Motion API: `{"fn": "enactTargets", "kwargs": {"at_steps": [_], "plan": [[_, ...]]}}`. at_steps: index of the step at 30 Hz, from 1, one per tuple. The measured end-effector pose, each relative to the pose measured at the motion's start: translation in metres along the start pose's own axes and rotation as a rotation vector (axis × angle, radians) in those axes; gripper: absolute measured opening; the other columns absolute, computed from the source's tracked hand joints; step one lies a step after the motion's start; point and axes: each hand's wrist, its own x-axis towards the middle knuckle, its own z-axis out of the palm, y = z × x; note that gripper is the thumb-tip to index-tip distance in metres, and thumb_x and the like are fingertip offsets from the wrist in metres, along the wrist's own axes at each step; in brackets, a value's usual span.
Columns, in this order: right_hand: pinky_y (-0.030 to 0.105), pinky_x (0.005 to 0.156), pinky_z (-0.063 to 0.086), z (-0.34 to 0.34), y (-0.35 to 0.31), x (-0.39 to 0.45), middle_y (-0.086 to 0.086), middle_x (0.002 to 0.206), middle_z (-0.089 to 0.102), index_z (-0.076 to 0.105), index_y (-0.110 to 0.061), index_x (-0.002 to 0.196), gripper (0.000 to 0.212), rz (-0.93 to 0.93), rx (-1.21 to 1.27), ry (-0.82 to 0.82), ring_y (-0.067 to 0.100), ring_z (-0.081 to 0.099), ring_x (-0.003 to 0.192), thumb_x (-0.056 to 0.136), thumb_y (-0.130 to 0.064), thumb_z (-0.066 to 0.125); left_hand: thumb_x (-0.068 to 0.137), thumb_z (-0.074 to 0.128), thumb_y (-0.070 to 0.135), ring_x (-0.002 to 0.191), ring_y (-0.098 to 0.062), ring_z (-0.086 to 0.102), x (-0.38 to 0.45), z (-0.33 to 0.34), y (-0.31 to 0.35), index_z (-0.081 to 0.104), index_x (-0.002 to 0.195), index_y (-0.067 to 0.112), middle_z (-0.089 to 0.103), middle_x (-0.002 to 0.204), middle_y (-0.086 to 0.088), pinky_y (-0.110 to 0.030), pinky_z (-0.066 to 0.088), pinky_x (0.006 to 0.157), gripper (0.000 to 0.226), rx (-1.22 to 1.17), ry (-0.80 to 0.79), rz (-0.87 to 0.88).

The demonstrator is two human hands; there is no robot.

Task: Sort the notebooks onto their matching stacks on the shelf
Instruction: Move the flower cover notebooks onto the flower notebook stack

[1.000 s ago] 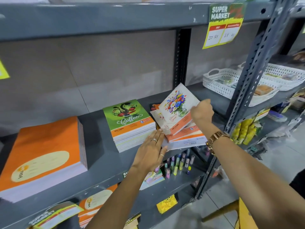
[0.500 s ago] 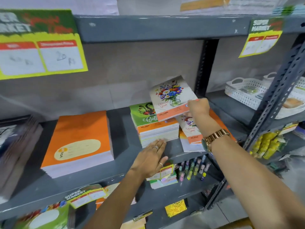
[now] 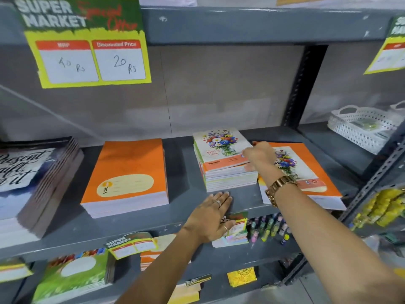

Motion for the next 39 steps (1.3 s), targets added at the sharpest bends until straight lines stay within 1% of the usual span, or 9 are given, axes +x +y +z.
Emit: {"fn": "enactTargets", "kwargs": {"at_steps": [1, 5, 10, 18, 21, 25, 29, 35, 39], "plan": [[0.03, 0.052, 0.052, -0.001, 0.0, -0.002, 0.012, 0.09, 0.067, 0.065, -0.001, 0.096, 0.02, -0.016, -0.041, 0.02, 0.032, 0.067, 0.086, 0.081, -0.015, 0.066, 0.092, 0.024, 0.05, 0.147, -0.02, 0.002, 0.0, 0.0, 0.0, 0.005, 0.148, 0.013, 0.004, 0.159, -0.006, -0.027, -0.005, 0.116, 0.07, -0.002, 0.002, 0.0], [0.044, 0.075, 0.06, 0.001, 0.001, -0.005, 0.017, 0.104, 0.069, 0.067, 0.0, 0.098, 0.023, -0.08, -0.073, 0.064, 0.035, 0.066, 0.095, 0.08, -0.014, 0.068, 0.095, 0.027, 0.049, 0.147, -0.021, 0.003, 0.003, 0.0, 0.002, 0.005, 0.148, 0.013, 0.004, 0.159, -0.006, -0.03, -0.001, 0.119, 0.068, -0.01, -0.006, -0.018], [0.043, 0.073, 0.061, 0.003, 0.006, -0.004, 0.018, 0.099, 0.07, 0.068, 0.002, 0.092, 0.02, -0.125, -0.095, 0.053, 0.033, 0.067, 0.091, 0.081, -0.015, 0.069, 0.096, 0.028, 0.048, 0.147, -0.021, 0.002, 0.005, -0.002, 0.006, 0.006, 0.148, 0.011, 0.004, 0.159, -0.006, -0.029, 0.0, 0.119, 0.068, -0.018, -0.007, -0.031], [0.044, 0.078, 0.059, 0.008, 0.01, 0.005, 0.02, 0.111, 0.067, 0.065, 0.003, 0.101, 0.022, -0.118, -0.113, 0.072, 0.036, 0.063, 0.101, 0.087, -0.015, 0.064, 0.097, 0.026, 0.046, 0.147, -0.021, 0.002, 0.004, -0.007, 0.011, 0.006, 0.148, 0.011, 0.004, 0.159, -0.006, -0.028, 0.0, 0.118, 0.066, -0.017, -0.011, -0.051], [0.036, 0.074, 0.053, 0.007, 0.012, 0.007, 0.018, 0.112, 0.067, 0.065, 0.0, 0.104, 0.033, -0.133, -0.175, 0.078, 0.035, 0.063, 0.103, 0.086, -0.027, 0.067, 0.097, 0.024, 0.045, 0.147, -0.02, 0.004, 0.005, -0.008, 0.015, 0.007, 0.148, 0.01, 0.006, 0.159, -0.007, -0.029, 0.0, 0.119, 0.063, 0.003, 0.02, -0.064], [0.037, 0.08, 0.05, -0.007, 0.023, 0.017, 0.018, 0.118, 0.062, 0.061, -0.002, 0.113, 0.045, -0.069, -0.168, 0.205, 0.035, 0.06, 0.107, 0.087, -0.039, 0.061, 0.099, 0.023, 0.042, 0.147, -0.019, 0.004, 0.014, -0.01, 0.022, 0.008, 0.148, 0.009, 0.007, 0.159, -0.008, -0.028, 0.001, 0.119, 0.06, 0.002, 0.052, -0.053], [0.041, 0.088, 0.05, -0.032, 0.049, 0.029, 0.019, 0.125, 0.058, 0.051, 0.001, 0.123, 0.051, -0.004, -0.241, 0.281, 0.037, 0.057, 0.113, 0.088, -0.035, 0.059, 0.099, 0.022, 0.039, 0.147, -0.019, 0.003, 0.029, -0.012, 0.033, 0.007, 0.148, 0.009, 0.006, 0.159, -0.008, -0.028, 0.0, 0.119, 0.059, -0.004, 0.051, -0.029], [0.045, 0.103, 0.037, -0.069, 0.089, 0.037, 0.017, 0.147, 0.033, 0.025, 0.003, 0.141, 0.084, 0.211, -0.51, 0.157, 0.036, 0.034, 0.132, 0.081, -0.039, 0.067, 0.1, 0.023, 0.038, 0.147, -0.019, 0.002, 0.051, -0.006, 0.047, 0.007, 0.147, 0.008, 0.005, 0.159, -0.008, -0.028, 0.0, 0.119, 0.059, -0.031, 0.045, 0.005], [0.045, 0.103, 0.042, -0.076, 0.102, 0.044, 0.017, 0.142, 0.042, 0.03, 0.003, 0.14, 0.101, 0.212, -0.578, 0.065, 0.036, 0.042, 0.129, 0.072, -0.06, 0.069, 0.099, 0.022, 0.039, 0.147, -0.018, 0.002, 0.061, 0.002, 0.055, 0.007, 0.148, 0.008, 0.005, 0.159, -0.008, -0.028, -0.001, 0.119, 0.059, -0.03, 0.036, 0.004]]}}
